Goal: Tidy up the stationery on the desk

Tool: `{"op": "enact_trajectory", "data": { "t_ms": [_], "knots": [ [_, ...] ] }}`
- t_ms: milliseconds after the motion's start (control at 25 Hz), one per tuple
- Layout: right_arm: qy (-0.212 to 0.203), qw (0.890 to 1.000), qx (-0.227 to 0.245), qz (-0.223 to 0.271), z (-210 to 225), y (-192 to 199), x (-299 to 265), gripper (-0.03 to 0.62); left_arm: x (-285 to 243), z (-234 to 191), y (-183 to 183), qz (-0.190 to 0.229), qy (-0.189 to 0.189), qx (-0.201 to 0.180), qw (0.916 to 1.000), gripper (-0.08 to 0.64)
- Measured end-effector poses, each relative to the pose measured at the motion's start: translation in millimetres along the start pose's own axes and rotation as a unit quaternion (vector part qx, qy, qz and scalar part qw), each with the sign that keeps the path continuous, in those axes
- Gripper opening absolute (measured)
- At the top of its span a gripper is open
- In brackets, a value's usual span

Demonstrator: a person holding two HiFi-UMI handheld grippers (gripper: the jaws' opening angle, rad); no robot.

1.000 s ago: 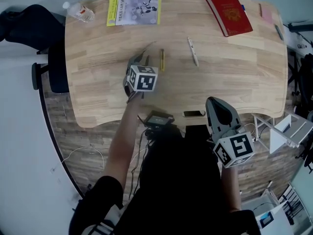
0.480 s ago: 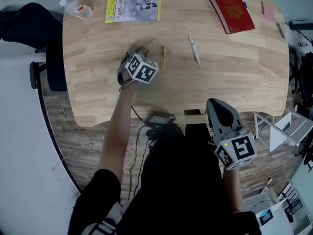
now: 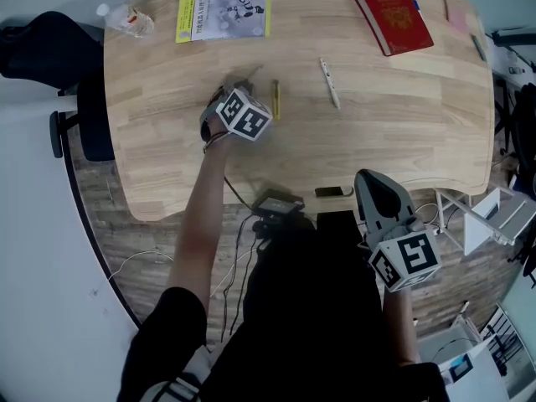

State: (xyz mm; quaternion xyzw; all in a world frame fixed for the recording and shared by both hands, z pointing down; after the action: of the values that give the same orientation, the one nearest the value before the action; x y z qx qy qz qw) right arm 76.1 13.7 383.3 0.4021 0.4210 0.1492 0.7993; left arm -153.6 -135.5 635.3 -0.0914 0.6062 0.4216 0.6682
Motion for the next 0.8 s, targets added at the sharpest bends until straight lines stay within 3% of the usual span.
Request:
{"op": "enact_trajectory", "data": {
  "t_ms": [200, 440, 640, 720, 800],
  "knots": [
    [-0.003, 1.000, 0.000, 0.002, -4.2, -0.8, -2.1, 0.021, 0.3, -1.8, -0.3, 0.006, -0.008, -0.003, 0.9999, 0.067],
    [-0.004, 1.000, 0.005, 0.009, -9.1, -3.6, -1.2, 0.021, 1.0, 0.4, -0.1, -0.013, -0.011, 0.040, 0.9990, 0.067],
    [0.000, 1.000, 0.004, 0.011, -8.8, -4.6, 0.5, 0.021, 18.7, -5.9, -13.3, 0.006, -0.011, 0.145, 0.9894, 0.067],
    [0.001, 1.000, 0.003, 0.010, -8.6, -4.1, 0.6, 0.021, 27.0, -3.0, -18.8, 0.019, 0.011, 0.203, 0.9790, 0.067],
    [0.001, 1.000, 0.004, 0.010, -9.6, -4.6, 0.8, 0.021, 34.2, 0.7, -21.6, 0.031, 0.034, 0.265, 0.9633, 0.067]
  ]
}}
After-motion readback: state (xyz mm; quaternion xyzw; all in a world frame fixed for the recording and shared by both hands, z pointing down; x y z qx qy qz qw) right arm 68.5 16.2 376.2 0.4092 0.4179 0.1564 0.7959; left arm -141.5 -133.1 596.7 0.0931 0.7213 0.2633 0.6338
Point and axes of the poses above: the fingertips, and each gripper's own axes: x backward along the fingers, z to its right, y out of its underside, the point moved 2 cm from there along x, backward along the fingers, and after that the axes turned 1 degree about -y, right-handed, at the moved point
